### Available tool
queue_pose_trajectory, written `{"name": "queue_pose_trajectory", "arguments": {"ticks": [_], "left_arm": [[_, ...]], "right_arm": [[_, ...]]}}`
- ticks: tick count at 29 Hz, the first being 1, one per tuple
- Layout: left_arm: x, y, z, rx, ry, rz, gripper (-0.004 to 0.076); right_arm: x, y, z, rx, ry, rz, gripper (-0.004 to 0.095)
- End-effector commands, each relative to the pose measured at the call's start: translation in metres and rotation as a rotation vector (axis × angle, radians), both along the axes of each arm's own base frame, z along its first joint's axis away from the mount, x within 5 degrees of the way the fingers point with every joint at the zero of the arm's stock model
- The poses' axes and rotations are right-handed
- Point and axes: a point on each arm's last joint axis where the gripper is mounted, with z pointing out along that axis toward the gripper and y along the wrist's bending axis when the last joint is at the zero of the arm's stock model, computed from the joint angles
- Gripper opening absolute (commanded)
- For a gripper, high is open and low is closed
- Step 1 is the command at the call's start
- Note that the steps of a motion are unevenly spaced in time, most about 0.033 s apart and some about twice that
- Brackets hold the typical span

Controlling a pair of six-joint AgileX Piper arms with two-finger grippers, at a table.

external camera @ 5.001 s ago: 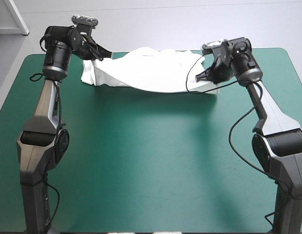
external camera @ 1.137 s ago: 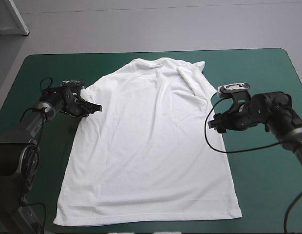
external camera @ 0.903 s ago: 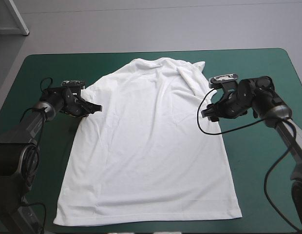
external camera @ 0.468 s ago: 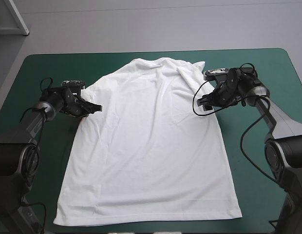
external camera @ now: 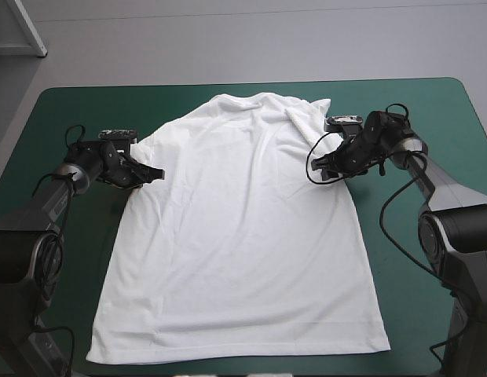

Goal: Fold the cloth

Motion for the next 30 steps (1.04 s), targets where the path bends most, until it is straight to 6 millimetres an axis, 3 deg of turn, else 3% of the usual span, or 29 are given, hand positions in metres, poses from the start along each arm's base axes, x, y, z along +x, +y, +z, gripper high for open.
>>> {"name": "queue_pose_trajectory", "arguments": {"ticks": [1, 3, 4, 8, 12, 18, 21, 26, 28, 29, 30], "left_arm": [[0.001, -0.002, 0.017, -0.003, -0.061, -0.004, 0.0021], [0.001, -0.002, 0.017, -0.003, -0.062, -0.004, 0.0021], [0.001, -0.002, 0.017, 0.000, -0.062, -0.005, 0.0021], [0.001, 0.000, 0.027, 0.024, -0.090, -0.015, 0.0021], [0.001, 0.003, 0.055, 0.054, -0.145, -0.027, 0.0021], [0.001, 0.006, 0.135, 0.095, -0.272, -0.034, 0.0021], [-0.005, 0.006, 0.188, 0.092, -0.376, -0.026, 0.0021], [-0.026, 0.007, 0.270, 0.088, -0.562, -0.020, 0.0021], [-0.037, 0.006, 0.298, 0.091, -0.632, -0.039, 0.0021], [-0.050, 0.005, 0.326, 0.088, -0.730, -0.052, 0.0021], [-0.055, 0.006, 0.336, 0.091, -0.770, -0.053, 0.0021]], "right_arm": [[-0.001, 0.002, 0.025, 0.044, -0.066, -0.005, 0.0217], [-0.001, 0.002, 0.026, 0.044, -0.073, -0.007, 0.0032], [0.000, 0.002, 0.026, 0.044, -0.078, -0.008, -0.0015], [0.001, 0.001, 0.037, 0.047, -0.120, -0.009, -0.0017], [0.000, 0.001, 0.071, 0.058, -0.200, 0.001, -0.0017], [-0.010, 0.001, 0.156, 0.085, -0.393, 0.025, -0.0017], [-0.021, 0.000, 0.199, 0.104, -0.491, 0.034, -0.0017], [-0.042, -0.004, 0.260, 0.128, -0.670, 0.042, -0.0017], [-0.053, -0.005, 0.283, 0.139, -0.750, 0.042, -0.0017], [-0.065, -0.007, 0.306, 0.151, -0.832, 0.041, -0.0017], [-0.070, -0.008, 0.315, 0.156, -0.868, 0.041, -0.0017]]}}
